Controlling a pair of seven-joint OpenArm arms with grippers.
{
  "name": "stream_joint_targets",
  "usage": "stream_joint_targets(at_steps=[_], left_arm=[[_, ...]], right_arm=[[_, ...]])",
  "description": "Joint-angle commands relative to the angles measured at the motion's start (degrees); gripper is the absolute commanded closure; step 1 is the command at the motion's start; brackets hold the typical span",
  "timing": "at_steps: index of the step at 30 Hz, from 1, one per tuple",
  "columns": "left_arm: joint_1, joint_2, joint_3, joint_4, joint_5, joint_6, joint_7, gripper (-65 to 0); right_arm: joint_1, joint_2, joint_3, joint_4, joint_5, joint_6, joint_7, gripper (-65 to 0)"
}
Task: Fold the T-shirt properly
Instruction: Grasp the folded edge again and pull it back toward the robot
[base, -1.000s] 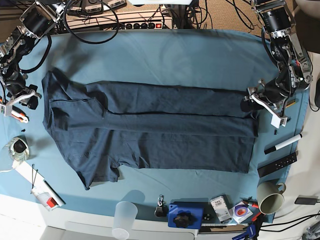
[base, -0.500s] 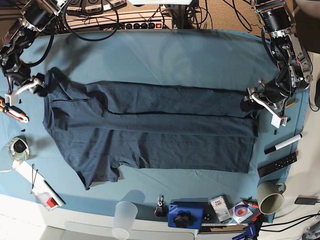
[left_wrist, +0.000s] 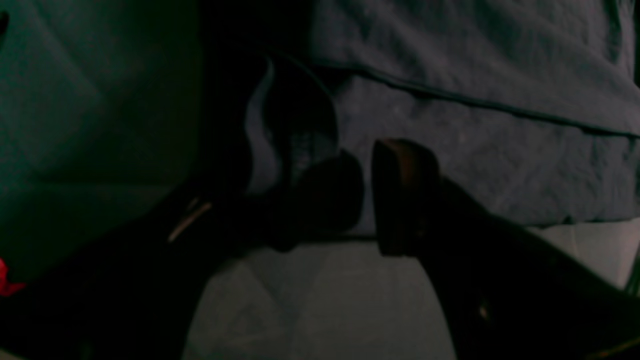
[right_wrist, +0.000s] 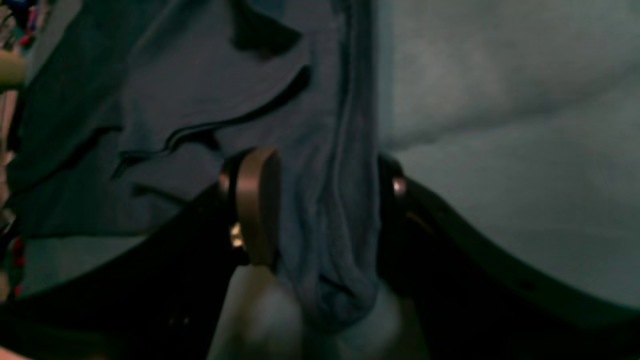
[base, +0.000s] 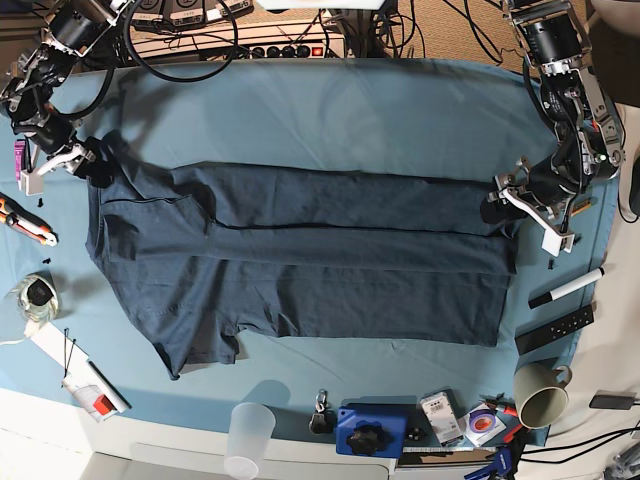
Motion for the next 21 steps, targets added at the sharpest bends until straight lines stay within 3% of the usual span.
stream_joint_targets(at_steps=[1,9,10,12,15,16,21], left_arm=[[-0.46,-0.63,-0.11,0.61,-0.37,-0.20,0.42,-33.6],[-0.46,-0.61,0.00,0.61,-0.37,-0.20,-0.02,-33.1],[-0.46,-0.61,0.00,0.61,-0.37,-0.20,-0.02,-31.6],[-0.46,-0.61,0.00,0.59,-0.37,-0.20,-0.02,-24.4],[-0.44,-0.61,0.00,0.61,-0.37,-0.17,0.02,-6.5],[-0.44,-0.61,0.00,0.59,-0.37,-0.17,0.04,-0.4],[-0.46,-0.90,-0.02,0.61,-0.35,-0.20,0.61,0.0]], right_arm=[[-0.04,0.61,-0.07,0.11,-1.44,-0.38,-4.00,-28.1],[0.13,0.61,-1.33,0.11,0.79,-0.38,-4.17,-27.6],[0.13,0.63,-1.99,0.11,0.72,-0.38,-4.02,-25.0],[0.13,0.63,-3.78,0.11,-0.48,-0.38,-2.36,-15.5],[0.13,0.63,-6.75,0.11,-3.63,-0.38,0.83,-1.8],[0.13,0.63,-7.69,0.11,-4.83,-0.48,2.05,0.0],[0.28,0.66,-8.68,0.74,-8.57,-1.33,5.16,0.0]])
